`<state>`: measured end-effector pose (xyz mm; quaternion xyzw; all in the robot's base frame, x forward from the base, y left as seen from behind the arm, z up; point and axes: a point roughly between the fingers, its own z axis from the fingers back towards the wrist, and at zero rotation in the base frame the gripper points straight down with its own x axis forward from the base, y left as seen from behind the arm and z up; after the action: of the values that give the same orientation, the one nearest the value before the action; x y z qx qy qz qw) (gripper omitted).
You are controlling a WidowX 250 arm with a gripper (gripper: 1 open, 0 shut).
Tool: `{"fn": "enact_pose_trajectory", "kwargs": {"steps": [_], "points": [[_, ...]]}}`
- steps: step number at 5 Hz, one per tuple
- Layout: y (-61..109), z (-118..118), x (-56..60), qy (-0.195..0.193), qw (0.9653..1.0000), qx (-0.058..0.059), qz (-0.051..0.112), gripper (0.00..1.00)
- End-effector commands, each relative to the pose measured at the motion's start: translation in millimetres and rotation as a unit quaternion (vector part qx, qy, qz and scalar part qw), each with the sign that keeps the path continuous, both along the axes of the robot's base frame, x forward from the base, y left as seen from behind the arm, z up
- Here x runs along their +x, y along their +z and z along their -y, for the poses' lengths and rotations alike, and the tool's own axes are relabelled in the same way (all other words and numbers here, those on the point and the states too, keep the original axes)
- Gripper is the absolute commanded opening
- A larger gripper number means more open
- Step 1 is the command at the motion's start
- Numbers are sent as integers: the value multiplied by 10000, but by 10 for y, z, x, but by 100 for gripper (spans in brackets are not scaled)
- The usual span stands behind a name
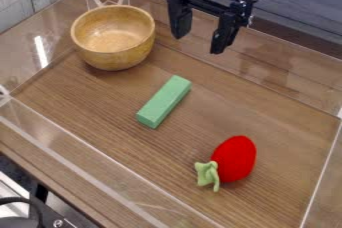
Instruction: Put the green block in the brown bowl
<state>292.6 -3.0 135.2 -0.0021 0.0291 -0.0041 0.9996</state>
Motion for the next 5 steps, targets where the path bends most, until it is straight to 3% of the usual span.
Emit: {"fn": "enact_pose_trajectory", "kwargs": {"steps": [1, 2, 5], "points": [[-83, -26, -44, -124, 9999, 7, -105, 100], [-192, -110, -191, -801, 9964, 9, -260, 100], [-612, -479, -490, -1574, 9869, -55, -355, 100]]}}
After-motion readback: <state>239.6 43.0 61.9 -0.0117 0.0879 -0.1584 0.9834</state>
